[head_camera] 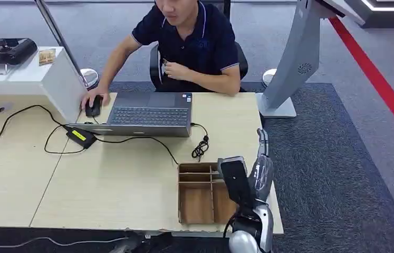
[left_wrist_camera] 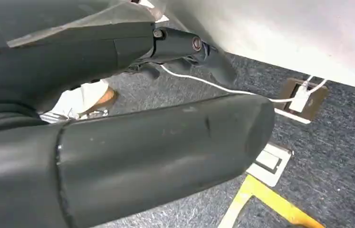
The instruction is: Pass the card to the sensor for recognition and then transmit it.
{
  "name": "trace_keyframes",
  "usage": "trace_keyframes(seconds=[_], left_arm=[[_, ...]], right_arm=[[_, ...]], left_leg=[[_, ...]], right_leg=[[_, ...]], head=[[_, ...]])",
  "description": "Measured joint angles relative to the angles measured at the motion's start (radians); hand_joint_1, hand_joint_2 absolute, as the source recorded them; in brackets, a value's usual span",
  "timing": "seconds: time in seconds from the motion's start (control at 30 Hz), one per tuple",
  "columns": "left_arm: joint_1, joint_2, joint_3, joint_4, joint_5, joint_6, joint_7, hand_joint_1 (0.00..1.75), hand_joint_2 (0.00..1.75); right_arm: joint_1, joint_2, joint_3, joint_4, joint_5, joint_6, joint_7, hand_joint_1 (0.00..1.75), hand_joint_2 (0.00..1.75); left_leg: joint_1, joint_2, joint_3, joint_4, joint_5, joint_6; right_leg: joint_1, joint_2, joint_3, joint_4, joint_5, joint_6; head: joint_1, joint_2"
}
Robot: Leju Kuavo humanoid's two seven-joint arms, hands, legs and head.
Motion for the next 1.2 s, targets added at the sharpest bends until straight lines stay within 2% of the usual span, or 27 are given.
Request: trace_keyframes(seconds=[0.2, 0.57, 0.7, 0.93, 1.2], left_arm=[[0.004, 0.0, 0.0, 0.0, 0.01, 0.009, 0.002, 0.0, 0.0], [0.01, 0.0, 0.002, -0.002, 0.027, 0.012, 0.017, 0.0, 0.0], [0.012, 0.0, 0.002, -0.002, 0.028, 0.019, 0.018, 0.0, 0.0], [0.026, 0.0, 0.002, -0.002, 0.03, 0.071, 0.007, 0.0, 0.0], [0.029, 0.0, 0.002, -0.002, 0.034, 0.072, 0.002, 0.0, 0.0]], right_arm=[[0.014, -0.048, 0.04, -0.024, 0.011, 0.0, 0.04, 0.0, 1.75], [0.016, -0.135, 0.122, -0.049, 0.109, 0.006, 0.14, 0.0, 1.75], [0.014, -0.154, 0.144, -0.057, 0.138, 0.026, 0.16, 0.0, 1.75], [0.008, -0.184, 0.187, -0.057, 0.182, 0.066, 0.176, 0.0, 1.75], [-0.003, -0.206, 0.234, -0.046, 0.258, 0.101, 0.188, 0.0, 1.75]], left_leg=[[0.0, 0.0, 0.0, 0.0, 0.0, 0.0], [0.0, 0.0, -0.001, 0.0, 0.0, 0.0], [0.0, 0.0, -0.001, 0.0, 0.0, 0.0], [0.0, 0.0, -0.002, 0.0, 0.0, 0.0], [0.0, 0.0, -0.003, 0.0, 0.0, 0.0]], right_leg=[[0.0, 0.0, -0.001, 0.0, 0.0, 0.0], [0.0, 0.0, -0.001, 0.0, 0.0, 0.0], [0.0, 0.0, -0.001, 0.0, 0.0, 0.0], [0.0, 0.0, -0.002, 0.0, 0.0, 0.0], [0.0, 0.0, -0.002, 0.0, 0.0, 0.0]], head=[[0.0, 0.0], [0.0, 0.0], [0.0, 0.0], [0.0, 0.0], [0.0, 0.0]])
